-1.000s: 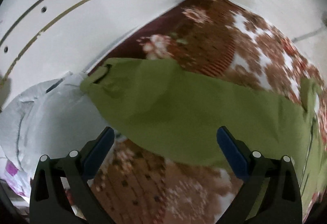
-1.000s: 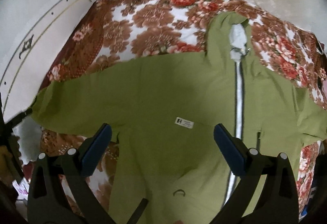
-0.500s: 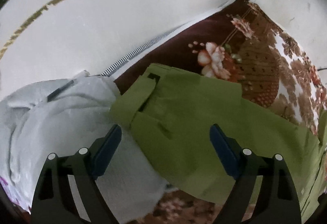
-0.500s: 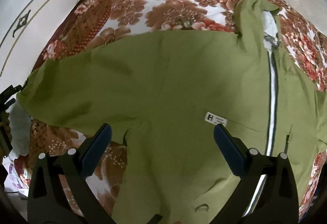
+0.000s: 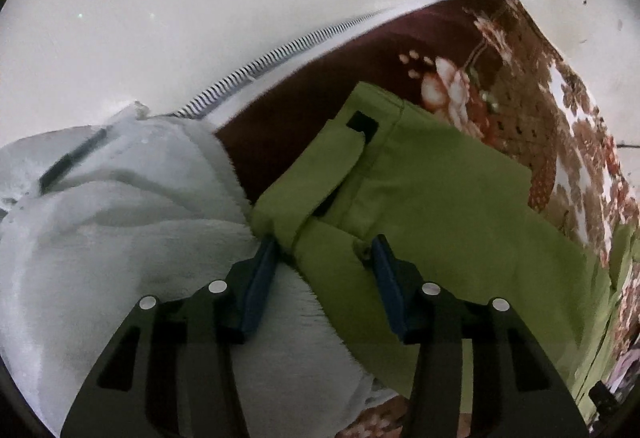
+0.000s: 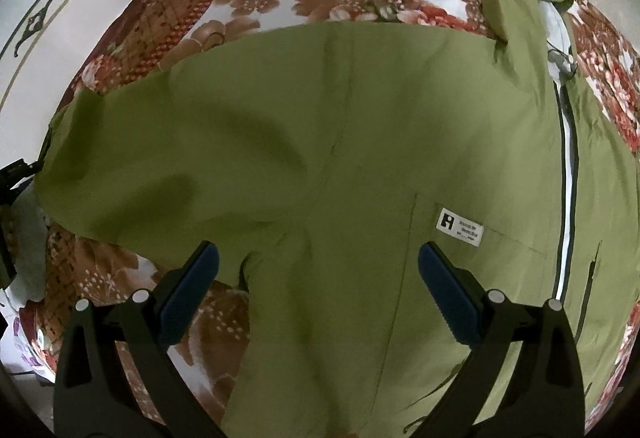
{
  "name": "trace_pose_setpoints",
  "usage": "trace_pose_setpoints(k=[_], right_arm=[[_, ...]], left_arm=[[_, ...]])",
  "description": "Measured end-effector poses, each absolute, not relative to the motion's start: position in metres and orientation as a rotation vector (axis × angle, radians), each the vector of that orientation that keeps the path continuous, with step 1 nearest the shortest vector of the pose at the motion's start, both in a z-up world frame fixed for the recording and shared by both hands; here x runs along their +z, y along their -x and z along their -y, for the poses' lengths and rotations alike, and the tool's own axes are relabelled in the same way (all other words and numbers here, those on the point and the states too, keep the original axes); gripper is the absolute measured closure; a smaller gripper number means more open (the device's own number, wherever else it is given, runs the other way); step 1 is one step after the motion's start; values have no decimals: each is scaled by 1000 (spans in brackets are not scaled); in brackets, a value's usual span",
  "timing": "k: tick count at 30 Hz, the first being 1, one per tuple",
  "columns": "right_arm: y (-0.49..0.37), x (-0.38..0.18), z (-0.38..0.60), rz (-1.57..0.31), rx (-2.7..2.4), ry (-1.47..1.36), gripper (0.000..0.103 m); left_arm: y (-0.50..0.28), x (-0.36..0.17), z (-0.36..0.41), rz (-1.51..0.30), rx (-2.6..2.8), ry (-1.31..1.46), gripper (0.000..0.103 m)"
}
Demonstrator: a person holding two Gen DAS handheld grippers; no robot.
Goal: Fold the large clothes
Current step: 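Close the left gripper on the sleeve cuff, then lift the sleeve with the left gripper and fold it across the jacket body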
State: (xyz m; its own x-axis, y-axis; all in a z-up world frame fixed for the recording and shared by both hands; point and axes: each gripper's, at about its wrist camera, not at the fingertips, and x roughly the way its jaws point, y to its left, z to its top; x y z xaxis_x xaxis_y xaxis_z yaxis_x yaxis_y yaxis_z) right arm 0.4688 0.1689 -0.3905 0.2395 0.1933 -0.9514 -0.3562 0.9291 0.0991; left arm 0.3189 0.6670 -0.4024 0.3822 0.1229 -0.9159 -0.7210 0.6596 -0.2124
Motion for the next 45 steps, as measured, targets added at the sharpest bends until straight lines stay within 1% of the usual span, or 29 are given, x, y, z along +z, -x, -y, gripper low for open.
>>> trace_pose_setpoints(k=[1, 4, 6, 7, 8, 9, 10, 11, 12, 13, 14, 15, 16, 17, 19, 23, 26, 27, 29, 30, 31, 32, 33, 34, 41, 45], right_arm=[[-469, -390, -167, -1276, 376, 148, 4], [-469, -388, -164, -1276, 376, 148, 4], [-470, -388, -163, -1271, 377, 148, 5], [-470, -388, -162, -1269, 376, 146, 4], [-470, -388, -162, -1268, 376, 143, 4], [-470, -389, -162, -1268, 376, 143, 5], [-470, -389, -162, -1269, 378, 146, 4], [-469, -389, -162, -1269, 379, 149, 4], [-468, -390, -162, -1270, 380, 152, 4], [-467, -391, -163, -1271, 380, 153, 4], [-466, -392, -162, -1274, 378, 153, 5], [-465, -394, -160, -1277, 374, 149, 5], [-464, -395, -160, -1278, 372, 145, 5], [-463, -397, -158, -1279, 368, 143, 5], [-460, -401, -156, -1281, 351, 156, 5], [-455, -404, -147, -1267, 317, 160, 5], [-452, -404, -142, -1238, 286, 180, 5], [-451, -405, -142, -1227, 278, 191, 13], [-452, -408, -142, -1211, 280, 209, 25], [-452, -411, -141, -1216, 290, 203, 25], [-453, -415, -140, -1226, 302, 191, 25], [-454, -419, -137, -1233, 310, 178, 23], [-454, -422, -135, -1236, 315, 168, 14], [-454, -424, -132, -1233, 323, 155, 11], [-450, -420, -119, -1176, 345, 173, 8], [-452, -426, -113, -1183, 355, 152, 8]], left_arm=[[-316, -401, -669, -1044, 599, 676, 46], [-313, -403, -670, -1054, 595, 667, 45], [-315, -409, -670, -1061, 594, 664, 40], [-318, -413, -670, -1070, 589, 665, 30], [-322, -418, -668, -1079, 572, 666, 17], [-329, -421, -663, -1087, 549, 659, 13], [-334, -420, -658, -1084, 553, 637, 17], [-337, -419, -655, -1071, 555, 629, 47], [-340, -419, -654, -1073, 573, 634, 64], [-339, -419, -655, -1068, 587, 647, 73], [-337, -420, -657, -1063, 593, 672, 79], [-335, -420, -660, -1063, 592, 689, 82], [-334, -419, -661, -1060, 589, 690, 88], [-333, -417, -661, -1056, 586, 688, 92], [-334, -405, -659, -1036, 567, 665, 94], [-338, -369, -648, -1000, 549, 621, 96], [-340, -333, -636, -954, 547, 628, 96], [-341, -325, -633, -949, 544, 631, 96], [-345, -303, -620, -934, 546, 620, 96], [-350, -288, -608, -930, 554, 580, 96], [-355, -273, -597, -919, 563, 529, 99], [-357, -264, -589, -907, 551, 505, 99], [-362, -253, -580, -902, 552, 471, 99], [-367, -244, -575, -894, 552, 447, 99], [-415, -172, -516, -799, 395, 416, 100], [-451, -129, -438, -739, 237, 407, 100]])
